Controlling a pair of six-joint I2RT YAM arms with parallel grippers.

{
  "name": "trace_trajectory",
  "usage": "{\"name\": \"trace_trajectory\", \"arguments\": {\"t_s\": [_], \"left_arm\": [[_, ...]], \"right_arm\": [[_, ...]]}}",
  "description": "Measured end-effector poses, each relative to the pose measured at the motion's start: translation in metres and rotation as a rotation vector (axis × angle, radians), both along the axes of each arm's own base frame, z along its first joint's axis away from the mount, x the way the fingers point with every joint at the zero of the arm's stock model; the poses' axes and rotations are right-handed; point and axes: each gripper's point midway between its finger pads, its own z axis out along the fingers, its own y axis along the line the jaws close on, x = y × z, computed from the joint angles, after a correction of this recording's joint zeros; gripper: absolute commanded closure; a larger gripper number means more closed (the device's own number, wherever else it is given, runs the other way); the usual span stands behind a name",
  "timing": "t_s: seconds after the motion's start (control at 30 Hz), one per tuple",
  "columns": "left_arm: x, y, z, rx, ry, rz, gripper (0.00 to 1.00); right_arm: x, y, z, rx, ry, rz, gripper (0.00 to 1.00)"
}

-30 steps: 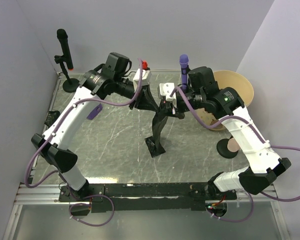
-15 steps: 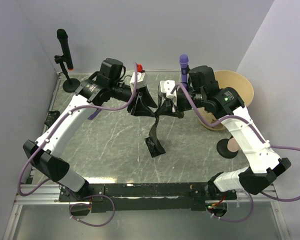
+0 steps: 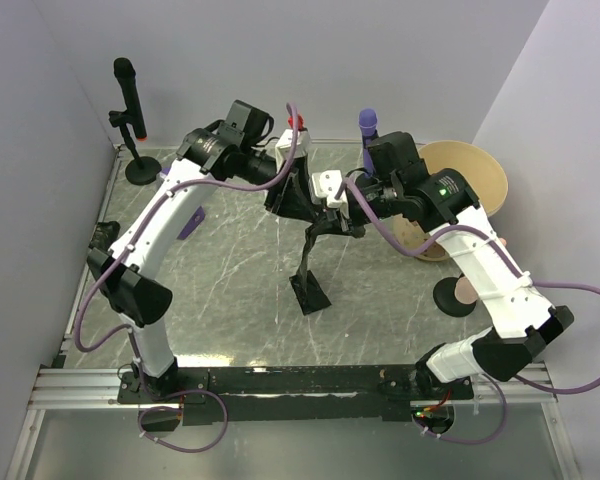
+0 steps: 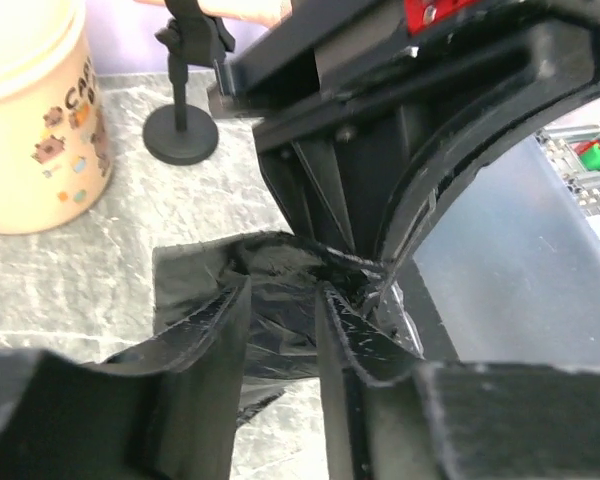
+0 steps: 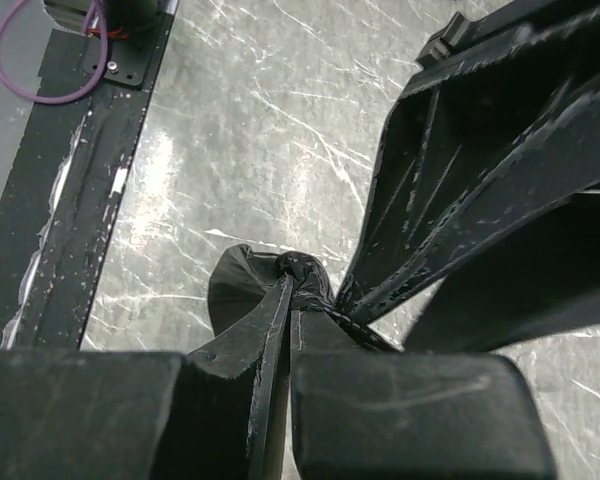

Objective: Put the trash bags into the trash bin

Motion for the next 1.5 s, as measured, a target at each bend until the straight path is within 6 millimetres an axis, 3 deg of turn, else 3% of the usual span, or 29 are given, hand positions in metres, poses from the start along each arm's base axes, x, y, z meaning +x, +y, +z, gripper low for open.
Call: {"name": "trace_trajectory", "arguments": {"t_s": [0.1, 0.2, 0.33, 0.37, 0.4, 0.47, 0.53, 0.63, 0.73, 0.87, 1.0, 1.1, 1.17, 1.33, 1.5], "left_arm": [[-0.002, 0.002, -0.003, 0.008, 0.028, -0.007, 0.86], [-0.006, 0.005, -0.002, 0.006, 0.051, -0.016, 0.99], [-0.005, 0.009, -0.004, 0.012, 0.057, -0.011, 0.99], [-0.002, 0.01, -0.004, 0.015, 0.051, -0.002, 0.9], [0.001, 0.01, -0.005, 0.018, 0.04, 0.011, 0.61], [0.008, 0.014, -0.013, 0.031, -0.005, 0.053, 0.18], [0.011, 0.023, -0.027, 0.06, -0.046, 0.118, 0.07], [0.007, 0.04, -0.045, 0.089, -0.117, 0.212, 0.01], [0.009, 0.042, -0.036, 0.056, -0.205, 0.239, 0.04], [0.026, 0.028, -0.015, -0.018, -0.289, 0.235, 0.03], [0.034, 0.019, -0.018, -0.043, -0.294, 0.211, 0.03], [0.033, 0.014, -0.017, -0.059, -0.274, 0.165, 0.19], [0.03, 0.012, -0.011, -0.072, -0.265, 0.12, 0.36], [0.019, 0.012, 0.002, -0.089, -0.251, 0.035, 0.6], [0.009, 0.014, -0.003, -0.08, -0.2, -0.008, 0.66]], "right_arm": [[0.002, 0.0, 0.0, -0.004, -0.011, -0.005, 0.96], [0.006, -0.001, 0.0, -0.009, -0.032, -0.013, 0.96], [0.011, -0.002, 0.0, -0.019, -0.06, -0.025, 0.97], [0.011, -0.003, 0.0, -0.021, -0.063, -0.027, 0.97], [0.012, -0.003, -0.001, -0.023, -0.067, -0.026, 0.97], [0.011, -0.004, -0.001, -0.027, -0.07, -0.021, 0.97], [0.009, -0.005, 0.0, -0.03, -0.072, -0.016, 0.97], [0.003, -0.007, 0.005, -0.037, -0.075, 0.001, 0.97], [-0.004, -0.005, 0.01, -0.04, -0.082, 0.028, 0.97], [-0.015, -0.002, 0.005, -0.063, -0.073, 0.076, 0.98], [-0.018, 0.002, -0.002, -0.092, -0.058, 0.106, 0.98], [-0.016, 0.002, -0.006, -0.11, -0.053, 0.108, 0.99], [-0.016, 0.001, -0.007, -0.118, -0.053, 0.107, 0.99], [-0.014, 0.0, -0.008, -0.126, -0.056, 0.102, 1.0], [-0.008, -0.004, -0.008, -0.125, -0.054, 0.08, 1.0]]}}
